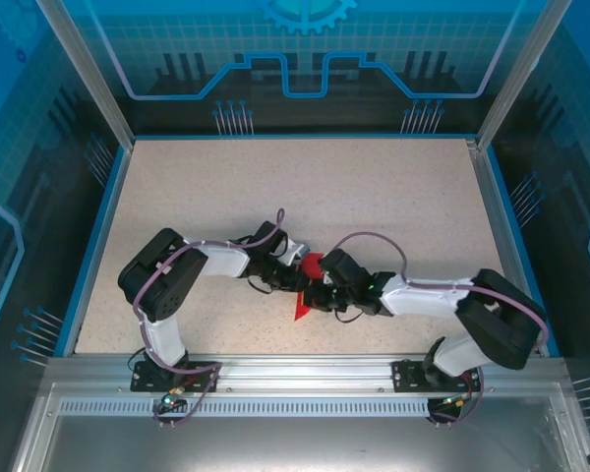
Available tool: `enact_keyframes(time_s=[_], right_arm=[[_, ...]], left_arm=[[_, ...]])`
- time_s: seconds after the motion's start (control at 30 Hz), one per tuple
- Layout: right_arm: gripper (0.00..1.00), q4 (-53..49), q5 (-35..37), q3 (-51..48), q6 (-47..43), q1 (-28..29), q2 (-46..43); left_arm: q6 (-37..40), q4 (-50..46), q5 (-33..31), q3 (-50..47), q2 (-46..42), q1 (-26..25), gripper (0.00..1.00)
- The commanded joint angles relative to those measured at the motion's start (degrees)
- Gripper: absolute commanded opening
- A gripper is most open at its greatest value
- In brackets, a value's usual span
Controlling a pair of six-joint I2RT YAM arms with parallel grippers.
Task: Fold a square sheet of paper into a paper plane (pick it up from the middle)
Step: Third fold the triangle at the center of the table.
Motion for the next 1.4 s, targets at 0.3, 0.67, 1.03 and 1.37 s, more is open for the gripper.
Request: enact_keyframes(time_s=[0.3,0.67,1.03,1.37], right_arm=[[0.07,-7.35,-5.54,5.7,-12.27,-16.41,6.47],[0.02,-17.76,-0.72,12.86,-19.15,-16.76,18.19],[0.03,-16.74,-1.56,11.96,-19.11,-17.3,17.71],[0.04,-15.52,-4.1,12.25,-18.62,-17.29,16.47]], left_arm=[[1.64,-3.43,-0.27,1.02,0.86,-1.28,0.12],[2.33,-5.75,-2.22,2.2,-2.13,-1.15,0.12],[2.18,-5.8,-5.31,1.51,-2.15,-0.76,0.12],[1.39,-3.09,-3.32,0.61,1.03,-0.74,0.12]])
